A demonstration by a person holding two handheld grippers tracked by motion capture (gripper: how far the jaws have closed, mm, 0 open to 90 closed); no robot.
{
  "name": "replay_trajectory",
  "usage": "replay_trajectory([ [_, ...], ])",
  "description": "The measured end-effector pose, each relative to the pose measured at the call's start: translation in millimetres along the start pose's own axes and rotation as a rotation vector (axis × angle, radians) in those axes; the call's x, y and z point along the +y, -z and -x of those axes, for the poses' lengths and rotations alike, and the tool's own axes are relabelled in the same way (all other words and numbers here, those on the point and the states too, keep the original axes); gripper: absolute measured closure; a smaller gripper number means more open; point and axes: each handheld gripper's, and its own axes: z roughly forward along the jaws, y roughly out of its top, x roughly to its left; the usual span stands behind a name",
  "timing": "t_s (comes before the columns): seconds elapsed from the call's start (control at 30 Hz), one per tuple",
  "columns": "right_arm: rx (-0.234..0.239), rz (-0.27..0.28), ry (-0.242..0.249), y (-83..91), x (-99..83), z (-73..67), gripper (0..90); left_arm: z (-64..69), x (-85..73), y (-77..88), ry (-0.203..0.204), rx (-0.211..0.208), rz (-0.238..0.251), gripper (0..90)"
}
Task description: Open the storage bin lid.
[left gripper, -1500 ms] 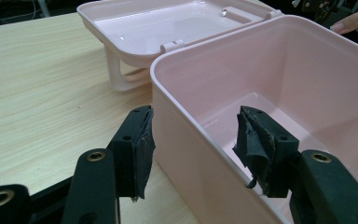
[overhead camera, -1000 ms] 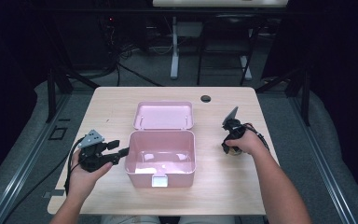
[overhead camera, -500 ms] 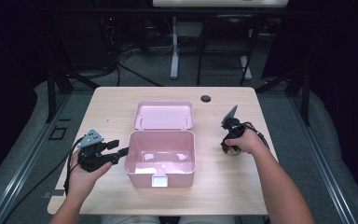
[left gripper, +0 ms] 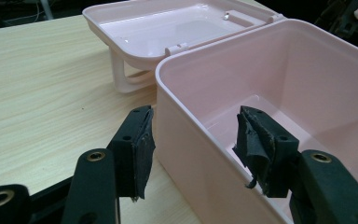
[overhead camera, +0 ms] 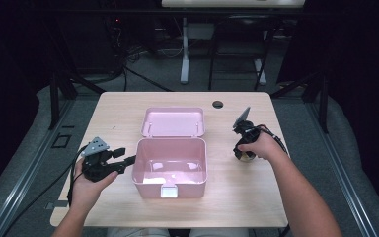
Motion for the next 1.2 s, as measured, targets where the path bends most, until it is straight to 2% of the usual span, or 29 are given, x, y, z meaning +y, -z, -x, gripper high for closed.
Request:
replay_trajectory([
  [0.2, -0.001, 0.026, 0.042, 16.4, 1.0, -7.5, 19.8, -0.2, 0.2, 0.5, -0.001, 0.001, 0.002, 45.6],
  [0.53, 0.004, 0.029, 0.063, 37.8, 2.9, -17.4, 19.8, -0.6, 0.4, 1.7, -0.001, -0.001, 0.003, 45.7],
  [1.2, 0.005, 0.046, 0.176, 81.7, 7.6, -35.4, 19.8, -0.2, 0.5, 1.8, -0.002, 0.001, 0.001, 45.6],
])
